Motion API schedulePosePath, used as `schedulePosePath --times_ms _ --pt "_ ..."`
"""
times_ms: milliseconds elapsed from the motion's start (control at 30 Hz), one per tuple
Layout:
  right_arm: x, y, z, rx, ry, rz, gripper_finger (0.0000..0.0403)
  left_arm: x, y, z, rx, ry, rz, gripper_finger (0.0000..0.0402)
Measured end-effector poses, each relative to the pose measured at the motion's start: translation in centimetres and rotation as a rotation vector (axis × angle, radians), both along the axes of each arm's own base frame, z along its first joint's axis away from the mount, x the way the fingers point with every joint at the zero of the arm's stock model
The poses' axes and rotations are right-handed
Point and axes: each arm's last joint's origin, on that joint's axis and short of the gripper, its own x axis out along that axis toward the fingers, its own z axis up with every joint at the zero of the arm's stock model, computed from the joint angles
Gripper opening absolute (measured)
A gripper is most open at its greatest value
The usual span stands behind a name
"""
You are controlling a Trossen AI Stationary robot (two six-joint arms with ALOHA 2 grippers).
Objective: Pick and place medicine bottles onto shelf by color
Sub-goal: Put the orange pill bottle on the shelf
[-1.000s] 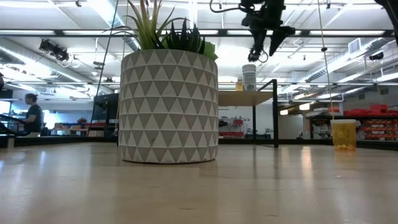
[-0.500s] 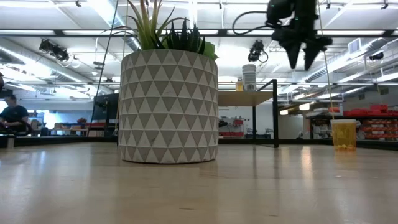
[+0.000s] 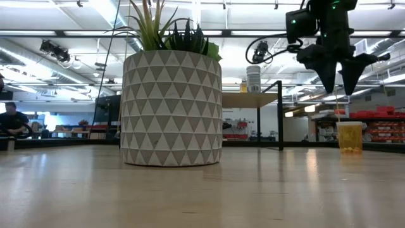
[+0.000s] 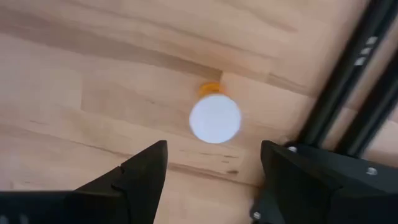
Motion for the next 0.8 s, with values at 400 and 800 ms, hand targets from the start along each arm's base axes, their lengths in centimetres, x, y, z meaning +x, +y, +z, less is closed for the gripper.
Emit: schedulePosePath --times_ms 400,800 --pt "0.6 1.2 -1.5 -0.050 0.020 -0.012 0.0312 0.2 -0.8 0.0 -0.009 -0.004 -0.043 0.0172" --pt "0.8 2.6 -1.8 -0.112 -0.011 0.096 0.0313 0.4 -1.6 0.0 -0.010 -0.004 -0.086 0.0173"
